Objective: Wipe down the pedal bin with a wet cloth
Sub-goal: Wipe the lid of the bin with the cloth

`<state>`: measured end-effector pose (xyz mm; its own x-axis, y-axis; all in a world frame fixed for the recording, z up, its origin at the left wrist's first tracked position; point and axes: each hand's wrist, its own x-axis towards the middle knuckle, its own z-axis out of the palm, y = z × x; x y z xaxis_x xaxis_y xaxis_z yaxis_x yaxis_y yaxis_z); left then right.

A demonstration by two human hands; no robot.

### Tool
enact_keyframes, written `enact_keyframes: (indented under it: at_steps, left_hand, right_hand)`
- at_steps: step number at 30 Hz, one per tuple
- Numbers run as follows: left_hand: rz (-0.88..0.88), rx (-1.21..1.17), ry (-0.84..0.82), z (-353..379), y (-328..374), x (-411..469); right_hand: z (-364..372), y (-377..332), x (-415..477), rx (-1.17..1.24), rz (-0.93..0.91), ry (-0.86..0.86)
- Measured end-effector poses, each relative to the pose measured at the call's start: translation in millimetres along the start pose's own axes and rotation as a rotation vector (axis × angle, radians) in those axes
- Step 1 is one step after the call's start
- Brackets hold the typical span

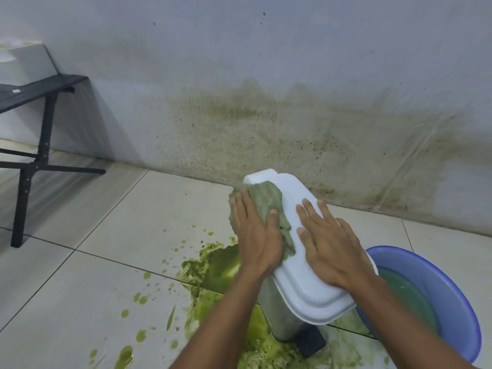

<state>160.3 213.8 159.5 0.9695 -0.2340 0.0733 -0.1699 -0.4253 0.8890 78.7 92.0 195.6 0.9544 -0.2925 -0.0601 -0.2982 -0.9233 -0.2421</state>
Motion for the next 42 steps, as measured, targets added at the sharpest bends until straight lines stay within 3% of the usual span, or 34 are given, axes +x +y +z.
enact_keyframes:
  at_steps: [6,9,13,15,23,27,33,42]
  left_hand:
    - [0.046,-0.102,0.014,13,23,-110]
    - [0.056,-0.064,0.023,10,12,-71]
    - [-0.093,-0.056,-0.036,-5,-1,40]
    - [-0.102,-0.069,-0.014,-8,1,54]
    - [0.016,-0.132,-0.002,10,22,-106]
    - [0.027,-0.107,-0.032,8,12,-72]
    - [-0.062,-0.115,-0.270,-11,7,41]
    - [0.083,-0.053,-0.191,-26,2,-66]
  right_hand:
    - [-4,3,-1,0.006,-0.029,0.002]
    - [-4,5,-1,0.000,-0.037,0.014]
    - [-5,4,-4,-0.002,-0.034,-0.022]
    - [-7,2,-3,0.007,-0.019,-0.030]
    - [-17,21,4,0.059,-0.067,-0.043]
    - [-14,32,-2,0.139,-0.113,-0.021]
    - [2,18,-14,0.123,-0.009,-0.017]
    - [12,21,1,0.186,-0.061,0.019]
